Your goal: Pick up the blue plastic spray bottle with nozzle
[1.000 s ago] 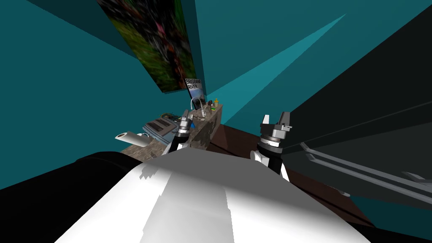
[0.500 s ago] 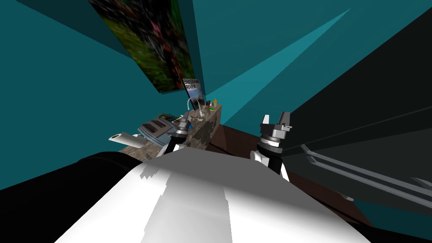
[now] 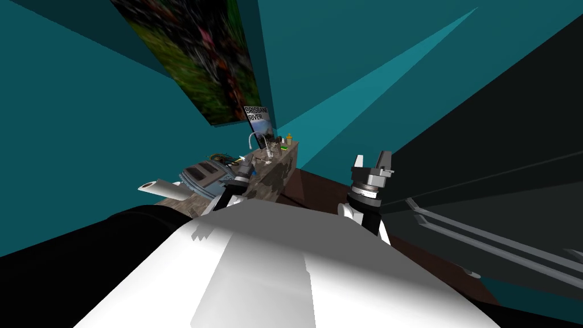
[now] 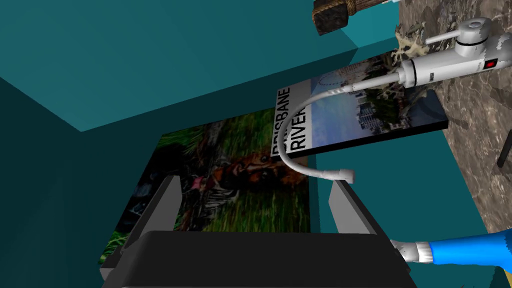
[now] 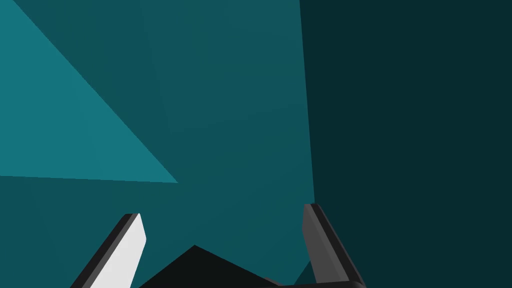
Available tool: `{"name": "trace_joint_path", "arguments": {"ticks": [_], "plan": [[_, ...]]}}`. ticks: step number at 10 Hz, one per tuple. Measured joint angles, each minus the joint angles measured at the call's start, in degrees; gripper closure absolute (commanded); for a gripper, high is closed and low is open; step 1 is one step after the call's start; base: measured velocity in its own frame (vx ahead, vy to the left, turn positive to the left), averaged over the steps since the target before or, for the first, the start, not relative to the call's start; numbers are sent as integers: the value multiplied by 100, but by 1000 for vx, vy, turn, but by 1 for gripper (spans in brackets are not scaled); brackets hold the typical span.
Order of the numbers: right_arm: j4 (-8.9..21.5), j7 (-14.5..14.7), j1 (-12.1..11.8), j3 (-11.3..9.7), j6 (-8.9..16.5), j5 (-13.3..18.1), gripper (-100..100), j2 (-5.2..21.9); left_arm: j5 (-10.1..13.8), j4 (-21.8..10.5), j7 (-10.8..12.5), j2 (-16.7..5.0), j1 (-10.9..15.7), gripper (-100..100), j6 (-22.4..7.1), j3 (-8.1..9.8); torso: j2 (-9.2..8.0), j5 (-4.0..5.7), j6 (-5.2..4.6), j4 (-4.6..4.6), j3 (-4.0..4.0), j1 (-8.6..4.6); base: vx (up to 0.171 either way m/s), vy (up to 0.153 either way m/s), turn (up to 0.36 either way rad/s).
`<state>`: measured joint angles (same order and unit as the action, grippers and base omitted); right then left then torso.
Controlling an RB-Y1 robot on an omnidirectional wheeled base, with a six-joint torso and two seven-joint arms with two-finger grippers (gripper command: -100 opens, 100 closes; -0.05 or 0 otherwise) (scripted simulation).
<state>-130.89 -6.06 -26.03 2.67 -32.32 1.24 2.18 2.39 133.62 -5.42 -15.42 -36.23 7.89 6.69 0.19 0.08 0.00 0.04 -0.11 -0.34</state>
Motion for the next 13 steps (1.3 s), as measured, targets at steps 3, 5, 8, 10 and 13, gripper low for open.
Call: {"name": "trace_joint_path", "arguments": {"ticks": [3, 5, 8, 10, 13], "plan": [[0, 0, 0, 0, 0, 0, 0, 0, 138, 56, 32, -192, -179, -100, -469, 229, 1, -1, -1, 1, -1, 10, 60, -72, 26], [0, 0, 0, 0, 0, 0, 0, 0, 210, 105, 14, -287, -307, -100, -759, 350, 4, -2, -1, 1, -3, 13, 59, -75, 21], [0, 0, 0, 0, 0, 0, 0, 0, 377, 200, 17, -508, -500, -100, -1289, 613, 8, -2, -1, 2, -5, 14, 61, -59, 21], [0, 0, 1, 1, 0, 0, 0, 1, 424, 253, 21, -550, -626, -100, -1543, 682, -9, -5, -2, -1, 5, 25, 19, -32, 12], [0, 0, 0, 1, 0, 0, 0, 1, 544, 237, -27, -708, -780, -100, -1960, 861, -1, -4, 0, 0, 0, 21, 50, -47, 19]]}}
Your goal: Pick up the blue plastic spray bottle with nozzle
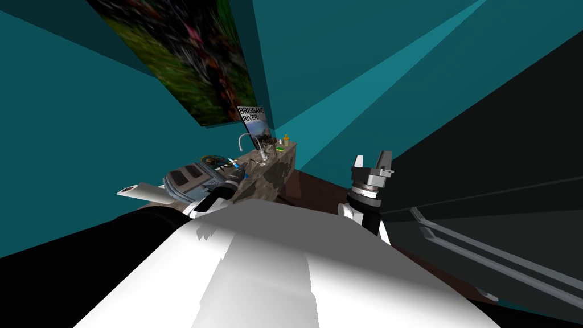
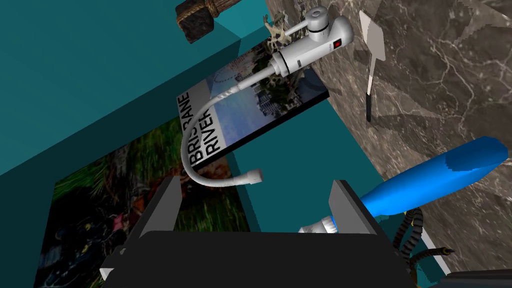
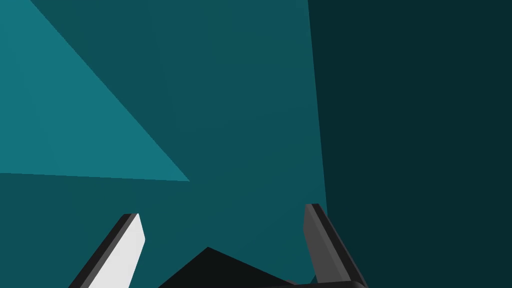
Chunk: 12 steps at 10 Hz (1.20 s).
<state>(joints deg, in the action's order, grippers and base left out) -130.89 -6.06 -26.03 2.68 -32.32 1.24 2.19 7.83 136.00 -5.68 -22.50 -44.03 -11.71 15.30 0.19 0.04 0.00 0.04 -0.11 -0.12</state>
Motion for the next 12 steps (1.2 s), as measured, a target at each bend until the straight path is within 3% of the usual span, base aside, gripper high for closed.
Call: {"name": "trace_joint_path", "arguments": {"ticks": [12], "plan": [[0, 0, 0, 0, 0, 0, 0, 0, 661, 230, -79, -690, -838, -100, -1718, 809, 5, -2, -2, 2, -4, 9, 57, -31, 4]]}}
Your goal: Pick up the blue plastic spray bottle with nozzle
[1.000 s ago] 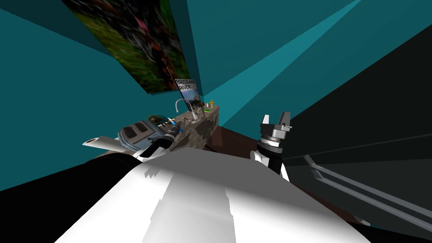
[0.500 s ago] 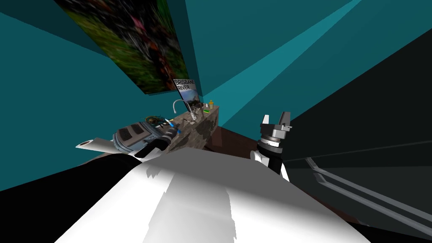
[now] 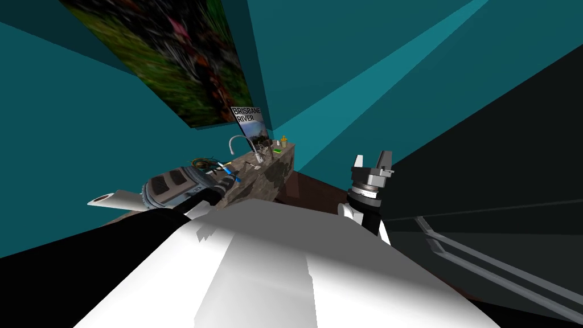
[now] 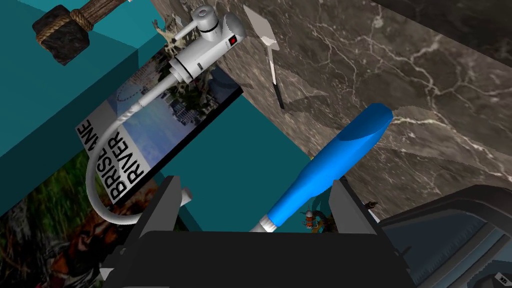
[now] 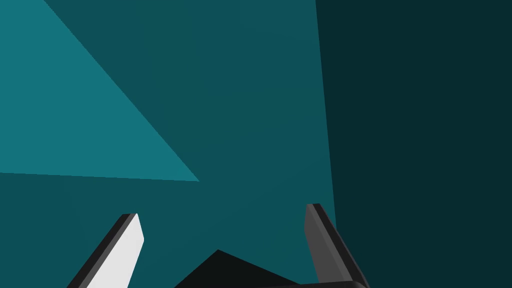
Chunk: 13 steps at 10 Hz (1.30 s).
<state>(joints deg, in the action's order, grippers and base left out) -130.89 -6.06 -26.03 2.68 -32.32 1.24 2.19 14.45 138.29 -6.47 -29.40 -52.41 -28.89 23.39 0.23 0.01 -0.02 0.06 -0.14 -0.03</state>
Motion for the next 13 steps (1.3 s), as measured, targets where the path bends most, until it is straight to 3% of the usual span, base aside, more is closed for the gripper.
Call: {"name": "trace_joint_path", "arguments": {"ticks": [7, 10, 13], "plan": [[0, 0, 0, 0, 0, 0, 0, 0, 595, -16, -110, -569, -537, -100, -976, 556, 9, -2, 0, 2, -5, 10, 72, 0, -14], [0, 0, 0, 1, 0, 0, 0, 1, 954, 57, -208, -834, -971, -100, -1459, 868, 17, -5, -1, 4, -10, 20, 95, 30, -30], [0, 0, 0, 1, 0, 0, 0, 1, 1191, 47, -289, -1054, -1186, -100, -1824, 1041, 3, -6, -1, 1, -2, 23, 78, 38, -33]]}}
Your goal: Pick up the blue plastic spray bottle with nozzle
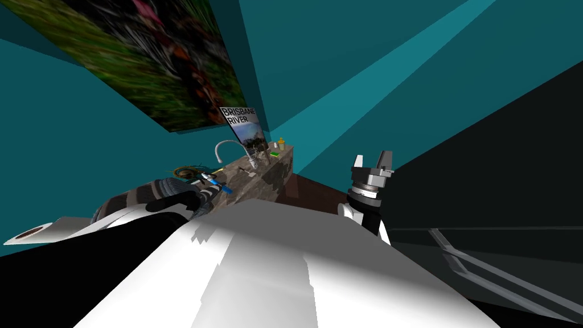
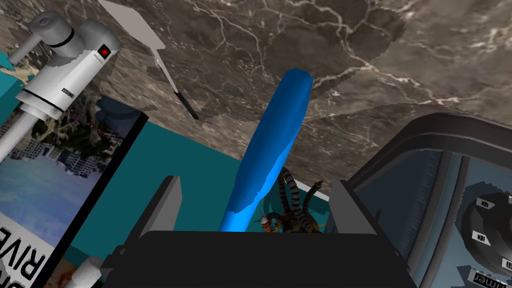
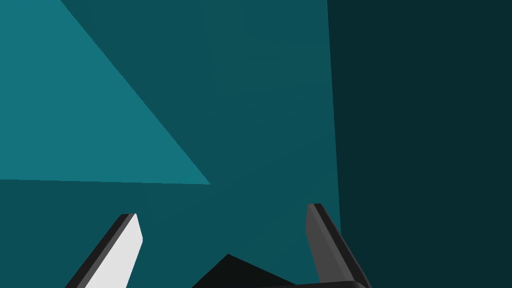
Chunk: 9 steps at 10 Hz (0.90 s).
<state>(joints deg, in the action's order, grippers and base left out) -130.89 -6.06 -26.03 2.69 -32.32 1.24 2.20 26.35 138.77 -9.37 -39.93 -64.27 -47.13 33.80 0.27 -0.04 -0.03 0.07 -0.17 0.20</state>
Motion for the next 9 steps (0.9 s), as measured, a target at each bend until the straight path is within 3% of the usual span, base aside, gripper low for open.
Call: {"name": "trace_joint_path", "arguments": {"ticks": [4, 9], "plan": [[0, 0, 0, 0, 0, 0, 0, 0, 538, 175, -114, -452, -451, -100, -610, 433, 5, -2, 0, 1, -3, 7, 86, 58, -18], [0, 0, 1, 0, 0, 0, 0, 0, 918, 713, -218, -766, -890, -100, -1159, 770, -24, -2, 1, -6, 14, 4, 17, 53, 7]]}}
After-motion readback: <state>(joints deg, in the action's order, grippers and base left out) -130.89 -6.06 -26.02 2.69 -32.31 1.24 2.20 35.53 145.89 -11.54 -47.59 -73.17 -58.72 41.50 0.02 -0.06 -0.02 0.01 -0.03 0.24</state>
